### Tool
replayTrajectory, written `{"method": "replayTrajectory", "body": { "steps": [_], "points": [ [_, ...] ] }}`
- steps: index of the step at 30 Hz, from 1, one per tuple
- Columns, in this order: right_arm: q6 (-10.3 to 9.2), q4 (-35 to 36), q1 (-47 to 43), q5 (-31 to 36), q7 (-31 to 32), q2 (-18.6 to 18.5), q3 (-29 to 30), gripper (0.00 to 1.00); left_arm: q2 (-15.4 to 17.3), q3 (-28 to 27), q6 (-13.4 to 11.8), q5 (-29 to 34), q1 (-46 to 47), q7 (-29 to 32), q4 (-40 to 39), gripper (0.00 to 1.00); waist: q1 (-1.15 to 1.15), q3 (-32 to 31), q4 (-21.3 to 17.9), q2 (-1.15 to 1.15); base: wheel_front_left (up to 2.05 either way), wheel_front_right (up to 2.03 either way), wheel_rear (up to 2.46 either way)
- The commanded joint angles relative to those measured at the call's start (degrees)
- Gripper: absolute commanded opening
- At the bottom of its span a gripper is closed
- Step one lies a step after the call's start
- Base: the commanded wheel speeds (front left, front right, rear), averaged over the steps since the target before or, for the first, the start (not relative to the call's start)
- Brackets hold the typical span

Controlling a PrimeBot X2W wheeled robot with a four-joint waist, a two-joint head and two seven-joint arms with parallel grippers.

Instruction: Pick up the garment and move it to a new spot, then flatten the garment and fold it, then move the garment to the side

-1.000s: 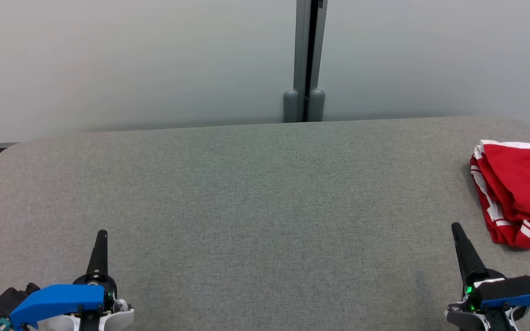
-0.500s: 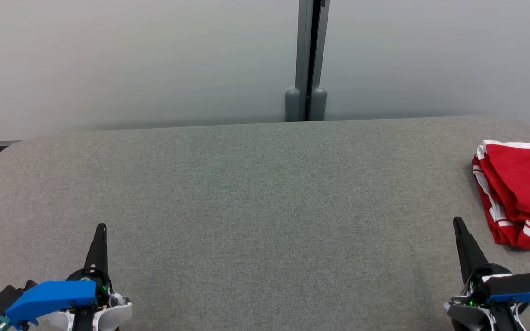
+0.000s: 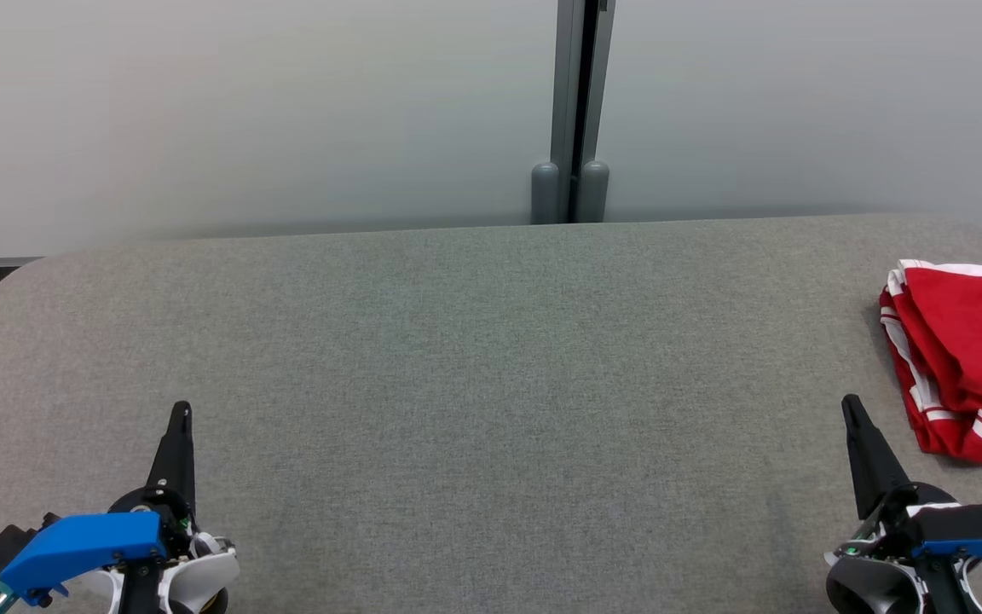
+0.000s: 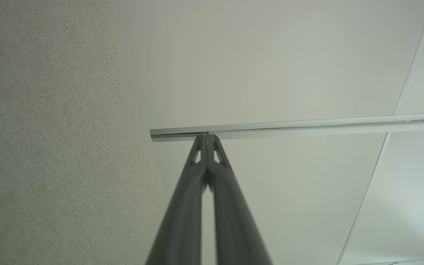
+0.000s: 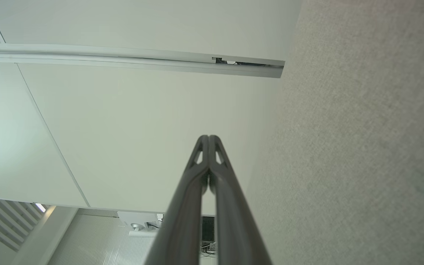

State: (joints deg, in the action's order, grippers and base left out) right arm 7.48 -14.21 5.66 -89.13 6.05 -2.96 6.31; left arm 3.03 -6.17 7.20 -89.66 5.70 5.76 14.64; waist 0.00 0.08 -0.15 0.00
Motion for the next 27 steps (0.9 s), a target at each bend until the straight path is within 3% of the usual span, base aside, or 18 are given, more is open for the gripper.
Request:
{"method": "replayTrajectory", "body": {
  "steps": [1, 27],
  "points": [
    [0.02, 0.2, 0.7, -1.2, 0.3, 0.1, 0.2, 0.0, -0.1, -0.2, 0.5, -0.9, 0.6, 0.4, -0.4, 0.0, 0.0, 0.0, 0.0, 0.0, 0.0, 0.0, 0.0],
    [0.02, 0.3, 1.0, -3.3, 0.6, 0.1, 0.3, 0.0, -0.2, -0.5, 0.5, -2.8, 0.8, 1.0, -0.8, 0.0, 0.0, 0.1, 0.1, 0.0, 0.0, 0.0, 0.0]
  ]
}}
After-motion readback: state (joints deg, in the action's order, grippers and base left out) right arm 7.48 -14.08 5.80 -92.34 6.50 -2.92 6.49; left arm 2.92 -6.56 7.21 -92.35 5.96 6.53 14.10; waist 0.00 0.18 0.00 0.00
